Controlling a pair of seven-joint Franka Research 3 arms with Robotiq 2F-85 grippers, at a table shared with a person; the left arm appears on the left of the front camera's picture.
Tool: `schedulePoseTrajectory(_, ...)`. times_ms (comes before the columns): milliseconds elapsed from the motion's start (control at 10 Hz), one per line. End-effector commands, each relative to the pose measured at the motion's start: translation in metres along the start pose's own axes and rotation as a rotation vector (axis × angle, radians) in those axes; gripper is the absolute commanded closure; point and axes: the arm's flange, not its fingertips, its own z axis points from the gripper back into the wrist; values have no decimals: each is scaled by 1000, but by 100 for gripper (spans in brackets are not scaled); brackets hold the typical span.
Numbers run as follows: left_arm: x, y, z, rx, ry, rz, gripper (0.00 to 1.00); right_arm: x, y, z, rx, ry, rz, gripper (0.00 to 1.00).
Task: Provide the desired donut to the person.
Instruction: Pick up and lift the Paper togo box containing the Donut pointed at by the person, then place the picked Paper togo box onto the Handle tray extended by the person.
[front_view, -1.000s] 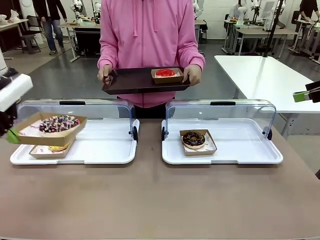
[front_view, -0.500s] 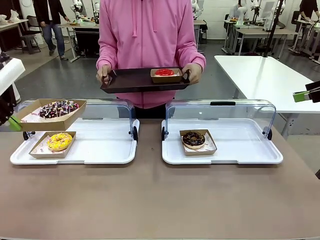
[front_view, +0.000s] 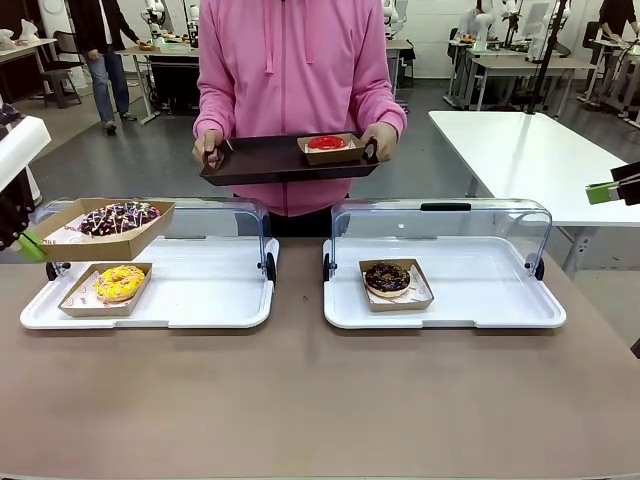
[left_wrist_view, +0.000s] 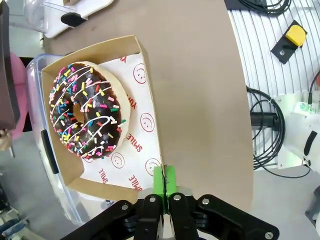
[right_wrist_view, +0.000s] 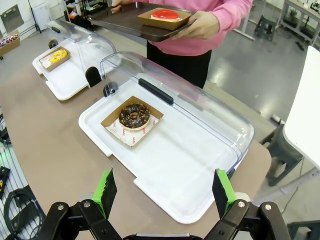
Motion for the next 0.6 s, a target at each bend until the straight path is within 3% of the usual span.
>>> schedulePoseTrajectory(0,1,-2,2,-4,11,1,100,-1,3,0,-11,20,-12,0)
schedulePoseTrajectory(500,1,-2,2,-4,11,1,100,-1,3,0,-11,20,-12,0)
